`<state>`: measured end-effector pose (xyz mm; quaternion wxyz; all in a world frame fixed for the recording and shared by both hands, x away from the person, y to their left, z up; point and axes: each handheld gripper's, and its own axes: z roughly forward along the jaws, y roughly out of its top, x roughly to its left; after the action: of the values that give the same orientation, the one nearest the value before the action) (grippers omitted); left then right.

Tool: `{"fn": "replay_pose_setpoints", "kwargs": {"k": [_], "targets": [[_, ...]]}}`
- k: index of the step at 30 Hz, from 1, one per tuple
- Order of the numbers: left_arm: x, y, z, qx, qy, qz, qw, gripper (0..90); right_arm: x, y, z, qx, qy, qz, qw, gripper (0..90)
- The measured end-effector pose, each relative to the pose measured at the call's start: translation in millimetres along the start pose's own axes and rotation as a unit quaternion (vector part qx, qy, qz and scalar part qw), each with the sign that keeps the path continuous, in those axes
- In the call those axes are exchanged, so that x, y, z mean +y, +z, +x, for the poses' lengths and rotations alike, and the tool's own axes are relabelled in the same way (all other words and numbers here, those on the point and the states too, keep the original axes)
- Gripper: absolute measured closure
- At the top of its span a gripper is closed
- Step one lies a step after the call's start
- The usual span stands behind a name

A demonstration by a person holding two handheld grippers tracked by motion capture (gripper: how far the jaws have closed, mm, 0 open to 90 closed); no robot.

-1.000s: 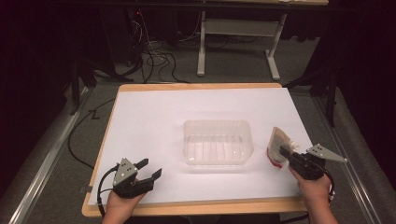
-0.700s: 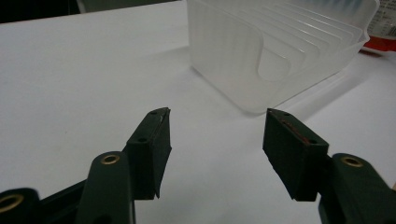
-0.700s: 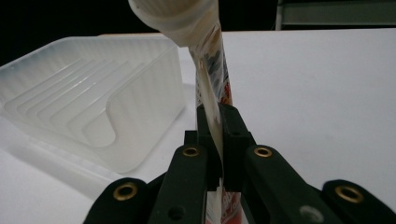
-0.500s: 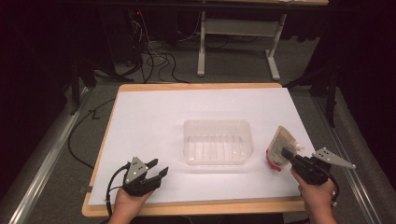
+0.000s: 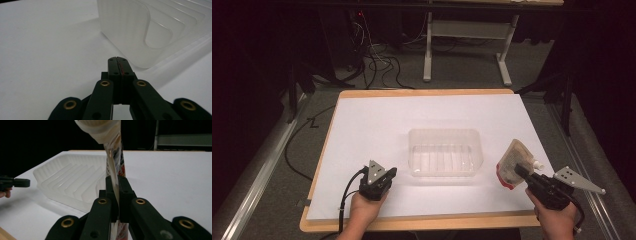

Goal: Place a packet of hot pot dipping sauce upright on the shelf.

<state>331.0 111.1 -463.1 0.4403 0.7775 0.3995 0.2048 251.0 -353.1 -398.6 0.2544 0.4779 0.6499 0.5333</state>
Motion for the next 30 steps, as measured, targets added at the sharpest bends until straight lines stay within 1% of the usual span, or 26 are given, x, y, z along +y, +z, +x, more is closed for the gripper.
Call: {"fn": "replay_pose_setpoints", "kwargs": {"k": [1,2,3,4,5,6,7,9,10,11,12,13,14,15,16,17,18,20,21,23,24,25,28,30], "targets": [[0.9,3.5,-2.2,-0.001,0.003,0.002,1.0,90.0,0.2,0.2,1.5,0.001,-0.002,0.001,1.0,90.0],[3.2,8.5,-5.5,-0.005,0.015,0.005,0.9999,90.0,1.1,1.1,5.5,0.002,-0.005,0.003,1.0,90.0],[3.2,8.5,-5.5,-0.005,0.015,0.005,0.9999,90.0,1.1,1.1,5.5,0.002,-0.005,0.003,1.0,90.0],[4.7,12.2,-8.0,-0.012,0.017,0.007,0.9998,90.0,2.4,2.6,8.7,0.004,-0.004,0.0,1.0,90.0],[4.7,12.2,-8.0,-0.012,0.017,0.007,0.9998,90.0,2.4,2.6,8.7,0.004,-0.004,0.0,1.0,90.0],[5.3,14.1,-11.1,-0.019,0.026,0.008,0.9994,90.0,3.5,4.8,11.6,0.009,-0.002,-0.001,1.0,90.0],[5.3,14.1,-11.1,-0.019,0.026,0.008,0.9994,90.0,3.5,4.8,11.6,0.009,-0.002,-0.001,1.0,90.0],[6.4,14.9,-14.2,-0.024,0.035,0.006,0.9991,90.0,3.5,7.5,15.0,0.013,-0.003,0.001,0.9999,90.0],[7.5,15.3,-16.4,-0.031,0.036,0.001,0.9989,90.0,3.2,9.1,17.7,0.016,-0.006,0.004,0.9998,90.0],[7.5,15.3,-16.4,-0.031,0.036,0.001,0.9989,90.0,3.2,9.1,17.7,0.016,-0.006,0.004,0.9998,90.0],[8.2,14.9,-19.4,-0.039,0.044,0.0,0.9983,90.0,3.3,11.0,20.8,0.02,-0.009,0.005,0.9998,90.0],[8.2,14.9,-19.4,-0.039,0.044,0.0,0.9983,90.0,3.3,11.0,20.8,0.02,-0.009,0.005,0.9998,90.0],[9.2,14.4,-22.5,-0.048,0.055,-0.002,0.9974,90.0,3.8,13.0,24.5,0.024,-0.011,0.006,0.9996,90.0],[9.2,14.4,-22.5,-0.048,0.055,-0.002,0.9974,90.0,3.8,13.0,24.5,0.024,-0.011,0.006,0.9996,90.0],[10.5,14.7,-25.2,-0.058,0.058,-0.002,0.9967,90.0,4.6,15.0,28.6,0.028,-0.014,0.006,0.9995,90.0],[10.5,14.7,-25.2,-0.058,0.058,-0.002,0.9967,90.0,4.6,15.0,28.6,0.028,-0.014,0.006,0.9995,90.0],[11.3,14.6,-28.0,-0.059,0.061,-0.004,0.9964,90.0,4.9,16.8,31.8,0.033,-0.017,0.006,0.9993,90.0],[11.4,14.0,-28.8,-0.058,0.063,-0.005,0.9963,90.0,4.9,17.8,34.5,0.035,-0.019,0.008,0.9991,90.0],[11.5,13.2,-28.2,-0.055,0.061,-0.004,0.9966,90.0,4.9,17.8,34.5,0.035,-0.019,0.008,0.9991,90.0],[11.7,13.3,-23.5,-0.044,0.042,-0.005,0.9982,90.0,4.7,17.9,35.8,0.037,-0.02,0.008,0.9991,90.0],[11.3,13.8,-19.1,-0.031,0.027,-0.004,0.9991,90.0,4.5,17.8,36.0,0.036,-0.02,0.008,0.9991,90.0],[11.3,13.8,-19.1,-0.031,0.027,-0.004,0.9991,90.0,4.5,17.8,36.0,0.036,-0.02,0.008,0.9991,90.0],[10.9,15.0,-15.3,-0.017,0.014,-0.009,0.9997,90.0,4.2,17.6,35.7,0.036,-0.02,0.008,0.9991,90.0],[11.8,15.8,-15.0,-0.019,0.011,-0.014,0.9997,90.0,3.6,18.2,36.2,0.036,-0.017,0.007,0.9992,90.0]]}}
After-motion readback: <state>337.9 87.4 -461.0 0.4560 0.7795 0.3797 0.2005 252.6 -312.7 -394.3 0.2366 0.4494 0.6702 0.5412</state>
